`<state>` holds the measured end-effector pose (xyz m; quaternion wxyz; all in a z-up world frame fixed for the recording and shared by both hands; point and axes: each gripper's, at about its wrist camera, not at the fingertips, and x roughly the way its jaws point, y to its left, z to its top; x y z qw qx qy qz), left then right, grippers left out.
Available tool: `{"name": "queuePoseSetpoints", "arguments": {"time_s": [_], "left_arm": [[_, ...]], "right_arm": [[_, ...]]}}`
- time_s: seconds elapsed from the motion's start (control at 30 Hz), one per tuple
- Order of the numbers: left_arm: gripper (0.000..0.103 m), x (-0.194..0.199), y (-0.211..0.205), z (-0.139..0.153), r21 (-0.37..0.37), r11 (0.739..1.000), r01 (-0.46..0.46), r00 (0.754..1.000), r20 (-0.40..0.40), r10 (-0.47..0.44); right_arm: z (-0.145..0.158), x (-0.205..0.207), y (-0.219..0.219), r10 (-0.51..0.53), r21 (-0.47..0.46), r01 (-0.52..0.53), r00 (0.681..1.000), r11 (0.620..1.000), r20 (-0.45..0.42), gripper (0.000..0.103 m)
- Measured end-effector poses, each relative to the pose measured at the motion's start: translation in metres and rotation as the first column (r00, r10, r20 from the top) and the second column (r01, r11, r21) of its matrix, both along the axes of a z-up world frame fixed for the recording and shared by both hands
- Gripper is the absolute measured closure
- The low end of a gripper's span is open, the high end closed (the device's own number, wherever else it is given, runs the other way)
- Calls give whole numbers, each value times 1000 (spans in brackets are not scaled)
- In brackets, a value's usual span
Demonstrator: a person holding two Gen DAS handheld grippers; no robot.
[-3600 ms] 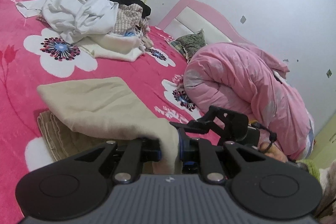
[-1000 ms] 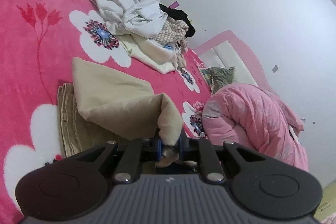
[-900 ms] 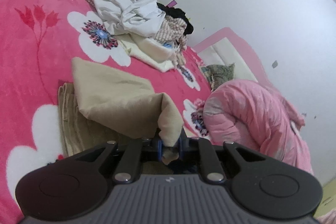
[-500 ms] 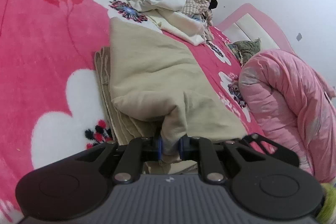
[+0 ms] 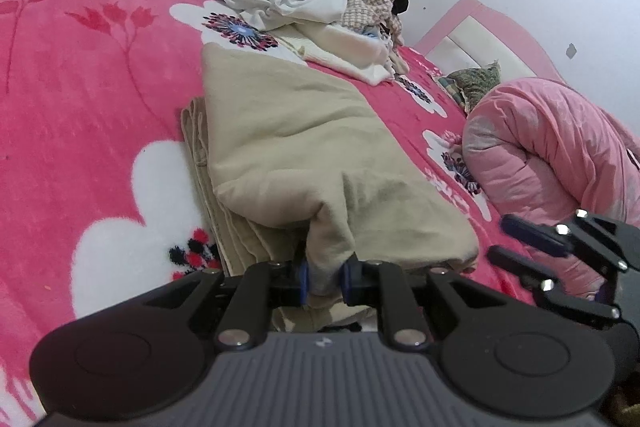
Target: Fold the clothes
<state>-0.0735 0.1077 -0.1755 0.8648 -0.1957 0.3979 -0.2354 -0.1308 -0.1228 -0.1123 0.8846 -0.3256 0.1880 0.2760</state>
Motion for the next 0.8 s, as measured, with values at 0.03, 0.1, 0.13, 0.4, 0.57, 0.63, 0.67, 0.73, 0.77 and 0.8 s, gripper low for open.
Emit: {"name": "queuePoseSetpoints", "arguments": {"time_s": [0.03,0.1,0.13,0.4,0.57,0.63,0.67,0.73,0.77,0.8], "left_arm": [[87,0,0,1,3,1000,2,1000,0,-2],[87,-2,-1,2,15,1000,8,1000,5,-8],[87,-3,0,3,20,1000,11,1000,7,-11],[86,-14,11,12,25,998,52,998,-50,-50],[85,-31,27,55,-14,997,78,996,54,-77],[83,-23,23,68,5,998,62,991,117,-62],[82,-14,16,69,34,998,50,989,136,-54],[82,1,0,65,102,994,36,987,153,-52],[82,4,-8,58,138,989,46,988,142,-66],[82,8,-15,52,174,983,56,988,131,-79]], "right_arm": [[-2,3,4,20,-8,-20,1000,1000,-1,84],[-10,7,8,57,-31,-58,998,998,-2,84],[-14,9,10,75,-39,-75,997,996,-6,85],[-43,34,15,103,-61,-109,990,992,-97,86],[-46,22,15,133,-69,-139,988,988,-83,86],[-50,16,18,153,-96,-158,987,983,-56,86],[-51,13,19,162,-111,-166,986,980,-43,86],[-51,11,20,163,-115,-166,986,979,-37,86],[-49,11,19,157,-112,-160,987,981,-36,86],[-46,10,16,146,-104,-149,989,983,-36,86]]}}
